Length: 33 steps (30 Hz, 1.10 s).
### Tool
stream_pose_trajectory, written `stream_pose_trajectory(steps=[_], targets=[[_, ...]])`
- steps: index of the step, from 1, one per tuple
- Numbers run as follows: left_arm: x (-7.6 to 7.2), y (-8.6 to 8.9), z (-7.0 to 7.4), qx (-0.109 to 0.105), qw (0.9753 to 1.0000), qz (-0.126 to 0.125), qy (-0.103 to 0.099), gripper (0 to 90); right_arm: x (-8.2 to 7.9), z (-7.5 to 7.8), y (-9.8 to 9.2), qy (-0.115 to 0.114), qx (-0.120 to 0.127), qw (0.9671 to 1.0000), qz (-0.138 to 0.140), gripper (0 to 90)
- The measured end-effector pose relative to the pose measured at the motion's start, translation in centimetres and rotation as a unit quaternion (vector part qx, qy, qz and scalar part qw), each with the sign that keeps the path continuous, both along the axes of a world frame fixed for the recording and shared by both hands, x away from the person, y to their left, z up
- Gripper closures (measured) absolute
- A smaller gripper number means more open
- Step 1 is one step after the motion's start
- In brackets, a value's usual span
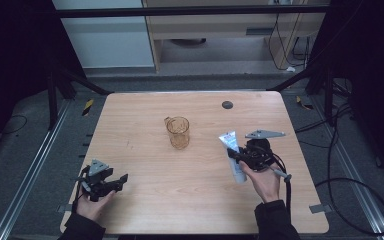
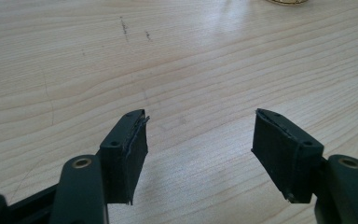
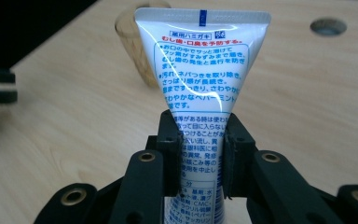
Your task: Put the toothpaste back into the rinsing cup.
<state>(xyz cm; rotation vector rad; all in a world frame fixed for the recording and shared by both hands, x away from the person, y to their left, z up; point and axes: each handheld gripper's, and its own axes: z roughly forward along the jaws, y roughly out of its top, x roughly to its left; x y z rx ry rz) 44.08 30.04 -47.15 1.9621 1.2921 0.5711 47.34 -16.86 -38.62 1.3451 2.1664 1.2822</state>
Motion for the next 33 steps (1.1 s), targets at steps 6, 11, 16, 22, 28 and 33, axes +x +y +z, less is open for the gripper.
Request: stream_pose_trajectory(steps=[6, 11, 16, 22, 28, 33], targets=[[0.0, 0.0, 0.0, -0.004, 1.0, 0.003, -0.003, 34.6, 0.7, 1.2, 1.4, -0.063, 0.048, 0.9963, -0.034, 72.9], [-0.1, 0.0, 0.1, -0.006, 1.0, 0.003, -0.007, 34.7, 1.9, 1.5, 2.6, -0.1, 0.087, 0.989, -0.065, 72.7], [0.0, 0.1, 0.1, -0.009, 0.9999, 0.005, -0.008, 34.9, 3.0, 1.8, 4.0, -0.137, 0.112, 0.9801, -0.09, 72.6], [0.0, 0.1, 0.2, -0.009, 0.9999, 0.005, -0.01, 34.9, 4.8, 1.6, 5.5, -0.154, 0.129, 0.9741, -0.104, 72.5], [0.0, 0.3, 0.2, -0.014, 0.9998, 0.009, -0.01, 35.0, 6.0, 0.9, 6.4, -0.177, 0.156, 0.9624, -0.135, 72.4], [0.0, 0.3, 0.2, -0.012, 0.9999, 0.006, -0.009, 35.1, 7.0, 1.2, 7.5, -0.186, 0.16, 0.958, -0.148, 72.4]])
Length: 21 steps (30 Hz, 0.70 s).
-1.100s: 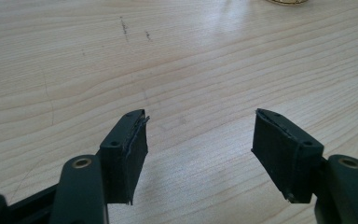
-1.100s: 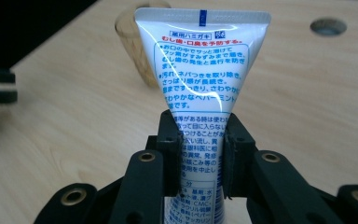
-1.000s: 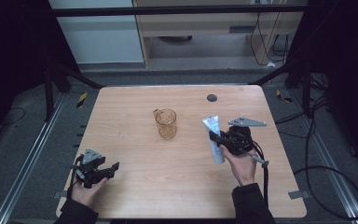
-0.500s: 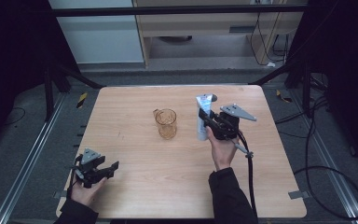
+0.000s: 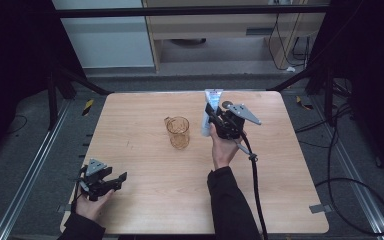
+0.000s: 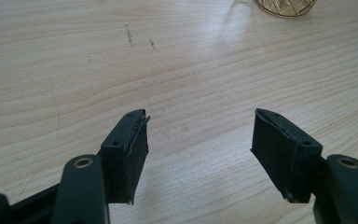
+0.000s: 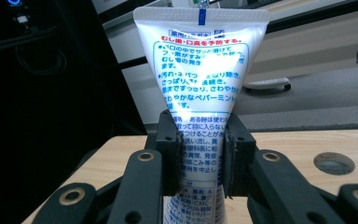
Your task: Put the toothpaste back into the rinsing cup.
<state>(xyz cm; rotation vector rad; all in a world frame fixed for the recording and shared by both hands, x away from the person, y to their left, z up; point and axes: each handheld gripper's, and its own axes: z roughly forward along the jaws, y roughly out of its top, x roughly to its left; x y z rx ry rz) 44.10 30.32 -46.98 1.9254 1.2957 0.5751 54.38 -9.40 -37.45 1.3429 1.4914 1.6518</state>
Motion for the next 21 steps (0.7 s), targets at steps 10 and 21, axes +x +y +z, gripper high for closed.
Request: stream_pose_trajectory(steps=[10, 21], targets=[[0.0, 0.0, 0.1, -0.004, 1.0, 0.002, -0.004, 35.2, 1.8, 0.1, 2.5, -0.008, 0.014, 0.9998, -0.009, 72.3], [0.0, 0.1, 0.1, -0.006, 1.0, 0.003, -0.005, 35.3, 3.3, 0.3, 5.0, -0.012, 0.014, 0.9998, -0.005, 72.2]])
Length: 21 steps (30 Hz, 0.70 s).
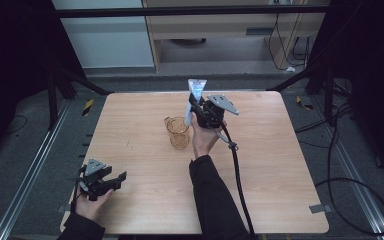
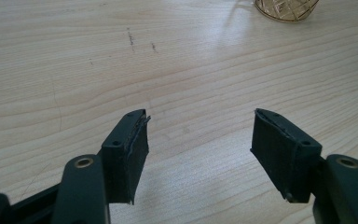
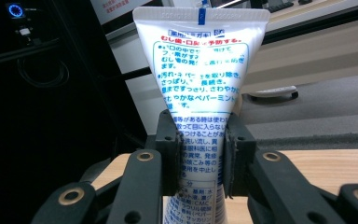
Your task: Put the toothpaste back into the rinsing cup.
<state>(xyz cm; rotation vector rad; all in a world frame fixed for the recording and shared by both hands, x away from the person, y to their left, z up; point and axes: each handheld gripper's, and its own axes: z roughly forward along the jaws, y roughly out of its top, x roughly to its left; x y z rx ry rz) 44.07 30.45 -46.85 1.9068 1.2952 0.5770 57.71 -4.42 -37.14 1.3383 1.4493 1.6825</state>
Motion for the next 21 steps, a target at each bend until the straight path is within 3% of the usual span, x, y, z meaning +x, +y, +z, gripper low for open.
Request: stream_pose_trajectory(steps=[13, 21], targets=[[0.1, 0.1, 0.0, -0.002, 1.0, 0.0, -0.002, 35.4, 1.4, -1.4, 1.9, 0.014, 0.017, 0.9997, 0.006, 72.1], [0.1, 0.0, 0.1, -0.002, 1.0, -0.001, -0.003, 35.4, 2.0, -2.3, 3.4, 0.026, 0.011, 0.9994, 0.017, 72.0]])
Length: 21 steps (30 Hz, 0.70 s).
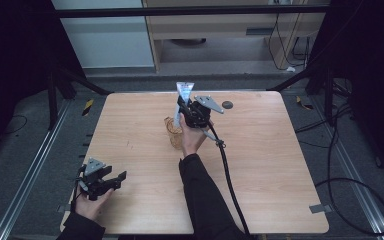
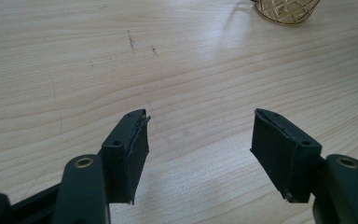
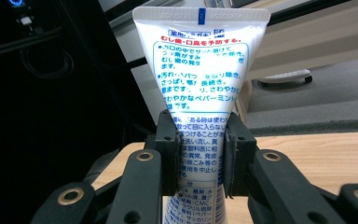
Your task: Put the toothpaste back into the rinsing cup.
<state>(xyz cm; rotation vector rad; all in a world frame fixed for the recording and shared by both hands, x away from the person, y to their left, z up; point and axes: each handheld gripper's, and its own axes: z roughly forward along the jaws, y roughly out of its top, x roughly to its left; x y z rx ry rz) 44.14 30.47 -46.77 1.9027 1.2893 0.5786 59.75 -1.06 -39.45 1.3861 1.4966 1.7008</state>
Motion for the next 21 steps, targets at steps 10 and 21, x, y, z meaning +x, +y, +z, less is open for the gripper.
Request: stream_pose_trajectory(steps=[10, 21], targets=[[0.0, 0.1, 0.0, 0.0, 1.0, 0.001, 0.0, 35.4, 0.6, -2.0, 0.8, 0.028, -0.036, 0.999, 0.0, 71.5], [0.0, 0.1, 0.0, 0.003, 1.0, 0.001, -0.002, 35.4, 0.5, -2.9, 1.7, 0.05, -0.068, 0.9964, 0.009, 70.9]])
